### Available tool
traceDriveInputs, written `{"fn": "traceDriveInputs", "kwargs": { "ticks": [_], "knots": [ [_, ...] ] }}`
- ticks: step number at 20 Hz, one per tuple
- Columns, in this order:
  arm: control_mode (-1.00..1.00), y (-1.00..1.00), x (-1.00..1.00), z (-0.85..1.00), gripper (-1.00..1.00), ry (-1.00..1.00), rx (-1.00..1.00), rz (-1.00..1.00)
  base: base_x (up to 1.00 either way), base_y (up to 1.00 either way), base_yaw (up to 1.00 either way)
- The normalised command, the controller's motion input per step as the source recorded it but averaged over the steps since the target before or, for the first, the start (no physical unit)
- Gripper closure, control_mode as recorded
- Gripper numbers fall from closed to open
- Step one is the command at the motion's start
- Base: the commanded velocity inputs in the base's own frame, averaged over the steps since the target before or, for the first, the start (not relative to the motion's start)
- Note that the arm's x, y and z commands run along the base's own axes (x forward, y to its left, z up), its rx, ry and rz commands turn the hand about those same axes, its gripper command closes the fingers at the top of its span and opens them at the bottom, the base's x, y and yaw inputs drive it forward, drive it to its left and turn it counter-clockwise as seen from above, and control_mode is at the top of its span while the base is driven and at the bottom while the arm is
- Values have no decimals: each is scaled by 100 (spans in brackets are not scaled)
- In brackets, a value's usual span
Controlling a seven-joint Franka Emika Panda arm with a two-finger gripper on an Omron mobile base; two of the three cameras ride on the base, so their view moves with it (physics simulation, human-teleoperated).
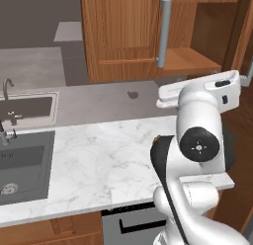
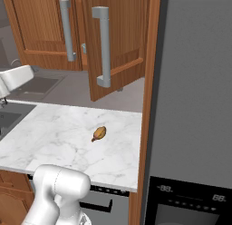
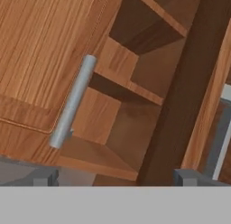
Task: Retrieve the tupperware from the cabinet, then place the raw meat into the tupperware to avoid contamination.
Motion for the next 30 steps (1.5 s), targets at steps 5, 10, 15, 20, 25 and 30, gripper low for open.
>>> {"fn": "traceDriveInputs", "kwargs": {
  "ticks": [5,10,15,20,25,30],
  "knots": [
    [-100,-36,78,-13,-100,2,0,-20,0,0,0],
    [-100,-37,73,-12,-100,2,0,-22,0,0,0],
    [-100,-44,56,-7,-100,0,0,-25,0,0,0],
    [-100,-59,33,-1,-100,0,0,-26,0,0,0],
    [-100,-77,6,0,-100,-3,3,-21,0,0,0],
    [-100,-80,1,0,-100,-4,5,-19,0,0,0]
  ]
}}
